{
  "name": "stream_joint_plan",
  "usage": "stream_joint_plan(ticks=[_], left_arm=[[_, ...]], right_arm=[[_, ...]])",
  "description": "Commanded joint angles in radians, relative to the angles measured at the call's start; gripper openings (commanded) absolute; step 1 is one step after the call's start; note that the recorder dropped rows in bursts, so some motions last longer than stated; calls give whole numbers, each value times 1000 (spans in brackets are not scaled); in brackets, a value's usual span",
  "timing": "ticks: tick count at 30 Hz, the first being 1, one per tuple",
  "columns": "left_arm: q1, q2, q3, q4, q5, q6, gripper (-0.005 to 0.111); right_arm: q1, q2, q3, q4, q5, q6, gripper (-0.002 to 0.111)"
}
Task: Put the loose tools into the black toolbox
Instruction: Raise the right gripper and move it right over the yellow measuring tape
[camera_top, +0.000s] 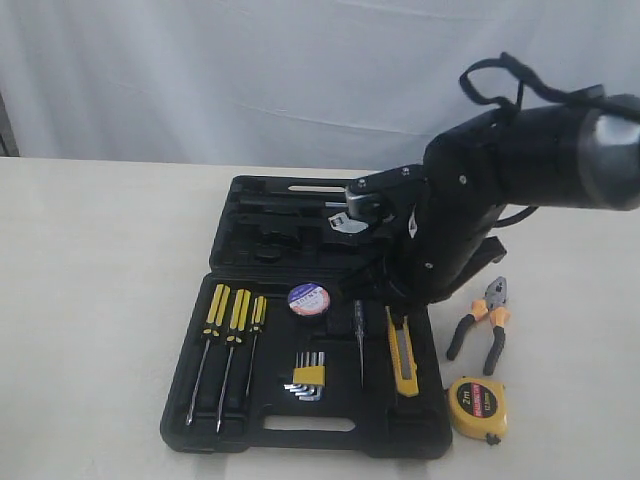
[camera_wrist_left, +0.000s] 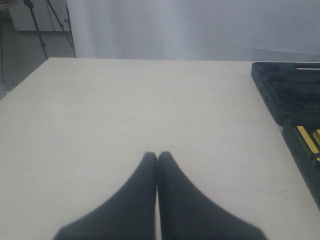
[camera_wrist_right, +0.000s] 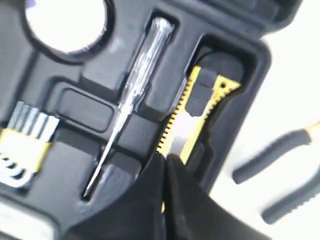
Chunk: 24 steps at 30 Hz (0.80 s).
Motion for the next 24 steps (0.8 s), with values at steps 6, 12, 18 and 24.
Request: stream_joint_plan(ticks=[6,12,18,24], left_arm=[[-5,-1,3,0,-5,-6,0],[-5,-1,3,0,-5,-6,0],[-5,-1,3,0,-5,-6,0],[-5,-1,3,0,-5,-6,0]], right_arm=[[-7,-156,0,-38,98,9,-1],[-39,-228,4,-102,206,46,-1],[-116,-375,165,-104,146,35,-1],[-118,-462,381,20,160,68,-1]])
